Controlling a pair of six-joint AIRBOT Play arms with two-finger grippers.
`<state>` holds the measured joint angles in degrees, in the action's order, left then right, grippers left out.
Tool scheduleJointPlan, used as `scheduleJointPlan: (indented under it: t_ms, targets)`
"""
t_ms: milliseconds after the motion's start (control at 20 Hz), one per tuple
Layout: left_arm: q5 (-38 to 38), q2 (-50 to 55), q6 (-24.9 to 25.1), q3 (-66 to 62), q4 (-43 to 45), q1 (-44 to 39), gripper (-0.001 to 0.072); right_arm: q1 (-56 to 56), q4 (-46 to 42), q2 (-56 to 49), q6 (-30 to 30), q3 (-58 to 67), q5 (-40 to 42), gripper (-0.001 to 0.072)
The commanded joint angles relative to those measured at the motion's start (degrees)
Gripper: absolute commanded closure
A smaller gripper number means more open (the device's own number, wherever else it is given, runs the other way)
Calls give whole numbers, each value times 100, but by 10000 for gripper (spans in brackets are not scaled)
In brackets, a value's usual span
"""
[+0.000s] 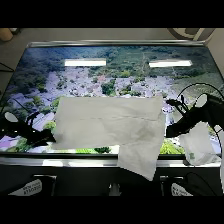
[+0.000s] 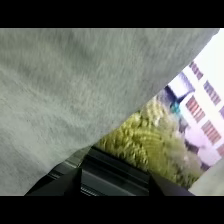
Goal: Fold the shirts.
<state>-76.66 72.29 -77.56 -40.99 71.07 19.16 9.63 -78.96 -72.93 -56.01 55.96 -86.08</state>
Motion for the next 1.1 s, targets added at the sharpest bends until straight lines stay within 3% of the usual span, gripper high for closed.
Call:
scheduleJointPlan:
  t_ms: [0, 150, 400, 550, 600, 650, 750, 900, 1050]
  targets:
    - [175, -55, 20, 267, -157, 4, 201, 9, 31, 74, 107, -131, 94, 322]
    - [186, -55, 11, 402, -164, 4, 250, 9, 31, 74, 125, -131, 107, 322]
    - [278, -55, 2, 520, -164, 4, 253, 9, 31, 74, 127, -133, 116, 330]
    - [389, -55, 2, 518, -164, 4, 465, 9, 31, 74, 125, -133, 116, 330]
    - [398, -55, 2, 518, -164, 4, 626, 9, 33, 74, 122, -133, 107, 330]
    - [398, -57, 7, 518, -166, 4, 680, 9, 59, 83, 120, -162, 57, 329]
    - [400, -63, 4, 518, -166, 4, 681, 9, 417, 302, 151, -542, 83, 326]
    - [426, -63, 15, 516, -168, 4, 681, 9, 804, 754, 337, -1552, 389, 255]
    - [424, -66, 50, 514, -168, 4, 681, 9, 1005, 828, 334, -2312, 776, 255]
